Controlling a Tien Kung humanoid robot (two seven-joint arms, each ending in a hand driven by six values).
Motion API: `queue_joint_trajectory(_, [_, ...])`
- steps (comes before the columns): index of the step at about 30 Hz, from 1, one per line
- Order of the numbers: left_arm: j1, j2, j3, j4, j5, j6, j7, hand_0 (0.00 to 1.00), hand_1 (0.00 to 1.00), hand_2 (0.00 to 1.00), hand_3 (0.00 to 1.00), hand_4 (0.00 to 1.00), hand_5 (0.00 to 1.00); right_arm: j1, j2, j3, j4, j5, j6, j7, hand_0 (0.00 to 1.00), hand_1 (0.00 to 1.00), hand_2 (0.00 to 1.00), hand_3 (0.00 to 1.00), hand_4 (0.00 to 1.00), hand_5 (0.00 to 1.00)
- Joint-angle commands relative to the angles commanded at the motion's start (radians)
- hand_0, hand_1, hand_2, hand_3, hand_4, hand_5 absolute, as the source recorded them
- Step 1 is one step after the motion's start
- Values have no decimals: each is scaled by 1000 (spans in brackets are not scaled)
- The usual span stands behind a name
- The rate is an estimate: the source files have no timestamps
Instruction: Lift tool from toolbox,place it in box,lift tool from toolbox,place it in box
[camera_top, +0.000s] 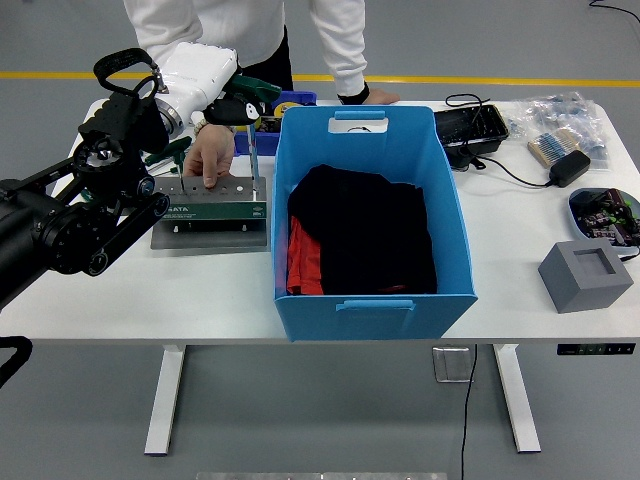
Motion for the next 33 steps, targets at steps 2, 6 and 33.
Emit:
queue_joint_trajectory(2, [9,4,-1,-22,10,1,5,214,2,7,59,660,727,0,1,1,0,-2,0,0,684,667,730,575,781,697])
queue_joint_trajectory(6, [19,15,3,-54,21,-3,13,213,2,7,60,659,723,-1,1,1,0,-1,0,0,682,667,730,575,781,697])
queue_joint_trajectory(33, [-58,115,-17,-382,39,-58,80,213,2,8,61,651,693,-8,2,12,0,-10,0,-1,684,667,729,574,780,696])
